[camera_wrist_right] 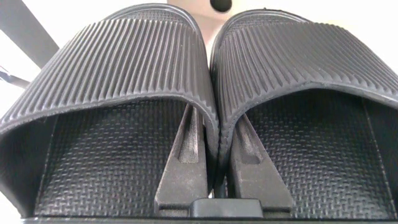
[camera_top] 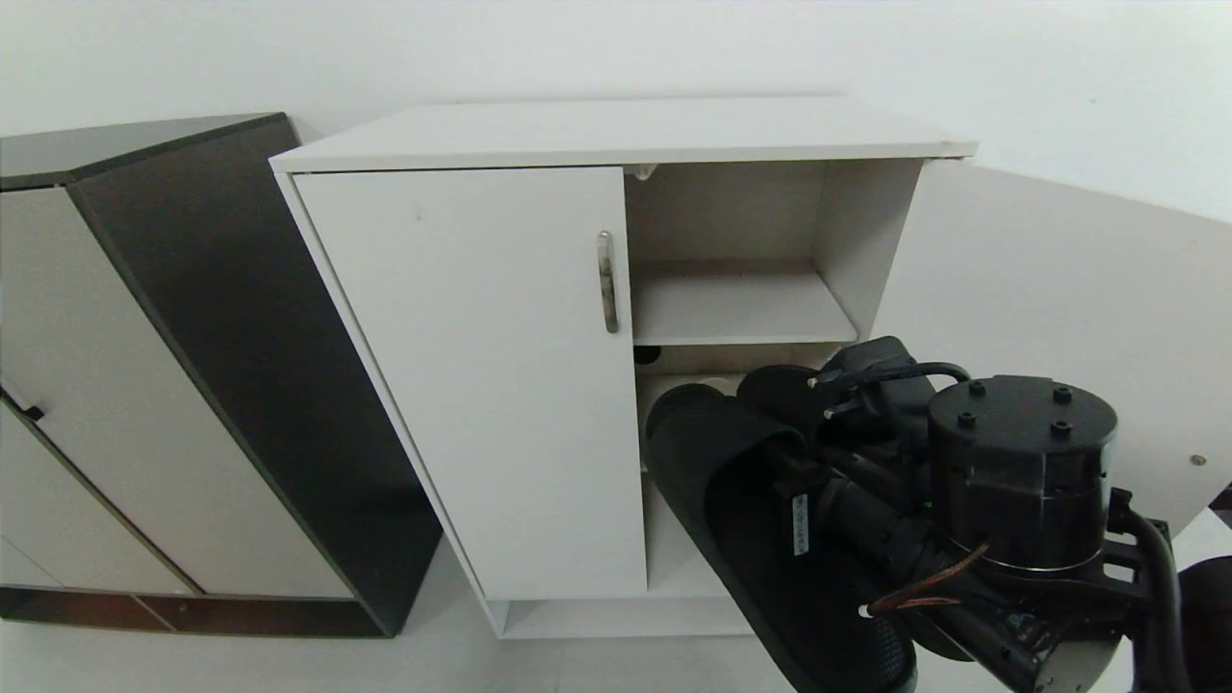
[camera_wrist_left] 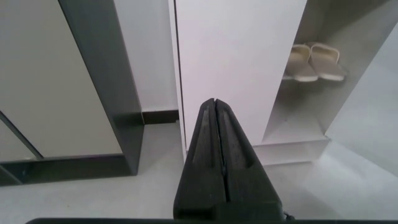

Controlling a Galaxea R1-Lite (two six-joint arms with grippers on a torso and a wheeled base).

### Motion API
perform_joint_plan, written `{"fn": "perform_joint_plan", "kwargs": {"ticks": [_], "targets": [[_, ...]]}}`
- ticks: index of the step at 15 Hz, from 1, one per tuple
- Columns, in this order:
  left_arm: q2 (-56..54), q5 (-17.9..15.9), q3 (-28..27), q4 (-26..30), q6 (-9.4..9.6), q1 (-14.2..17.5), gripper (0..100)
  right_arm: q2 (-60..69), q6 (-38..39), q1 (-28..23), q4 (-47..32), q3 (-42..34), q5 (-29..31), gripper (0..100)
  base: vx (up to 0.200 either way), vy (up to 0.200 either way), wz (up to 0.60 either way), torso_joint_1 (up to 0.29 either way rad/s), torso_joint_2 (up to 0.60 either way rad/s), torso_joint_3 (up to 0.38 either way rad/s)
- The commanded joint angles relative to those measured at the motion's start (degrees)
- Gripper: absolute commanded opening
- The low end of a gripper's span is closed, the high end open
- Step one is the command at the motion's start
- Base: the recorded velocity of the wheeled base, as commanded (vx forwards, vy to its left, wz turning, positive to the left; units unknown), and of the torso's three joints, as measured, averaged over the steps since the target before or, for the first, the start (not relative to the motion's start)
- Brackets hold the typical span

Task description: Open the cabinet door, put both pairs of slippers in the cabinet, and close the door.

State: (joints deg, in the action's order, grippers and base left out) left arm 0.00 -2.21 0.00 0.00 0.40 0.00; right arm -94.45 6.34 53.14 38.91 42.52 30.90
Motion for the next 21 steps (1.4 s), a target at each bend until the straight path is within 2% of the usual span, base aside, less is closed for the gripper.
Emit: {"fn": "perform_joint_plan", "kwargs": {"ticks": [1,4,8,10,11,13,14,15,19,21], "targets": [[0.0,0.01,0.0,0.0,-0.05,0.0,0,-0.03,-0.01,0.04,0.02,-0.07,0.03,0,0.0,0.0,0.0,-0.041,0.45,0.383],[0.0,0.01,0.0,0.0,-0.05,0.0,0,-0.21,-0.01,-0.05,0.02,-0.07,0.03,0,0.0,0.0,0.0,-0.02,0.32,0.302],[0.0,0.01,0.0,0.0,-0.05,0.0,0,-0.91,-0.1,-0.4,0.46,0.02,0.03,0,0.0,0.0,0.0,0.0,0.05,0.038],[0.0,0.01,0.0,0.0,0.04,0.0,0,-2.05,-2.38,-0.58,3.54,-1.04,0.74,0,0.0,0.0,0.0,0.0,0.0,0.0],[0.0,0.01,0.0,0.0,0.04,0.0,0,-3.19,-4.23,-0.58,4.95,-0.77,2.67,0,0.0,0.0,0.0,0.0,0.0,0.0],[0.09,-0.08,0.0,0.0,0.13,0.0,0,-8.56,-4.32,-0.4,4.24,6.79,14.62,0,0.0,0.0,0.0,0.0,0.0,0.0],[0.09,-0.08,0.0,0.0,0.13,0.0,0,-10.23,-3.53,-0.4,3.19,10.21,16.82,0,0.0,0.0,0.0,0.0,0.0,0.0],[0.0,-0.08,0.0,0.0,0.13,0.0,0,-10.58,-3.18,-0.4,0.11,12.85,17.26,0,0.0,0.0,0.0,0.0,0.0,0.0],[0.0,-0.08,0.0,0.0,0.13,0.0,0,-10.66,5.79,-0.4,-22.21,30.16,20.78,0,0.0,0.0,0.0,0.0,0.0,0.0],[0.0,-0.08,0.0,0.0,0.13,0.0,0,-10.75,7.2,-0.84,-26.43,32.45,20.86,0,0.0,0.0,0.0,0.0,0.0,0.0]]}}
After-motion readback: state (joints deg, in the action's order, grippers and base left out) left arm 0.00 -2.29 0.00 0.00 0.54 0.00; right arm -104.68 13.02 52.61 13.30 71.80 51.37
